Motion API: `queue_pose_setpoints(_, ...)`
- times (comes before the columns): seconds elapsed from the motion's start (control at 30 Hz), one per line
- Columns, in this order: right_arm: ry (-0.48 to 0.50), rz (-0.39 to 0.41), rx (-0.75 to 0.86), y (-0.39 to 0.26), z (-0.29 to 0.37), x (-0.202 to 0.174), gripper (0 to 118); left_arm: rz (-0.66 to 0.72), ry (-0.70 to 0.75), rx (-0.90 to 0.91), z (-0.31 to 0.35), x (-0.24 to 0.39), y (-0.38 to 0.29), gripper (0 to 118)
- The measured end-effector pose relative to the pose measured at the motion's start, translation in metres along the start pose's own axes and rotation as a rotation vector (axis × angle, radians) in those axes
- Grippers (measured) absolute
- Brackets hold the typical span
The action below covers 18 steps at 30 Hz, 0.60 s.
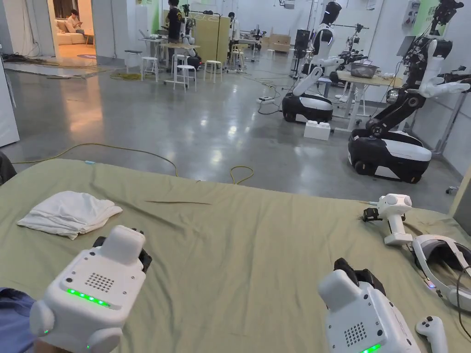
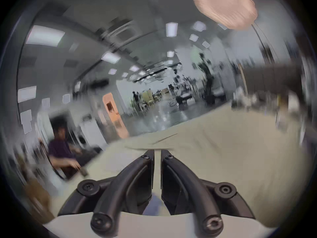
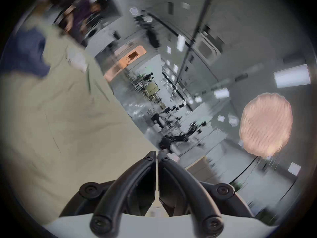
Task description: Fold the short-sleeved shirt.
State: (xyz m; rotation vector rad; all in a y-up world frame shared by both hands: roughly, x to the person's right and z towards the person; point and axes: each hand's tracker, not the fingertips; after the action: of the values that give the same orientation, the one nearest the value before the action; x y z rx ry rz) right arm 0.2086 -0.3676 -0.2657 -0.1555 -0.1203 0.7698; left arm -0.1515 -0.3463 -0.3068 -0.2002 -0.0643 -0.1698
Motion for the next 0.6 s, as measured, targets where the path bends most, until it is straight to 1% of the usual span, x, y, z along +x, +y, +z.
queue_pose_setpoints(0.03,0.014,-0.124,0.0,0.002,0.001,0.003,3,0.109,-0.007,0.005,0.001,-0.002,-0.003,9)
queue_pose_setpoints(0.1,0.021,-0.403,-0.019,0.005,0.002,0.008,3,0.293,-0.064,0.029,0.004,-0.006,-0.009,9)
queue_pose_setpoints(0.17,0.022,-0.61,-0.021,0.004,0.002,0.011,3,0.394,-0.081,0.049,0.005,-0.006,-0.014,9)
queue_pose_setpoints(0.23,-0.003,-0.765,-0.028,0.005,0.005,0.014,3,0.441,-0.061,0.081,0.006,-0.003,-0.018,9)
queue_pose_setpoints(0.27,0.002,-0.845,-0.018,0.003,0.008,0.014,3,0.461,-0.051,0.101,0.008,-0.003,-0.018,9)
queue_pose_setpoints(0.3,-0.013,-0.893,-0.02,0.003,0.009,0.015,3,0.479,-0.043,0.118,0.01,-0.003,-0.017,9)
queue_pose_setpoints(0.33,-0.018,-0.907,-0.028,0.003,0.009,0.017,3,0.479,-0.052,0.133,0.011,-0.004,-0.016,9)
queue_pose_setpoints(0.37,-0.018,-0.891,-0.044,0.004,0.007,0.018,3,0.463,-0.054,0.14,0.012,-0.002,-0.015,9)
queue_pose_setpoints(0.47,-0.002,-0.848,-0.073,0.001,0.003,0.016,3,0.352,-0.029,0.144,0.013,-0.003,-0.008,10)
queue_pose_setpoints(0.6,-0.025,-0.827,-0.088,-0.001,0.003,0.014,3,0.237,-0.024,0.119,0.021,-0.009,-0.001,10)
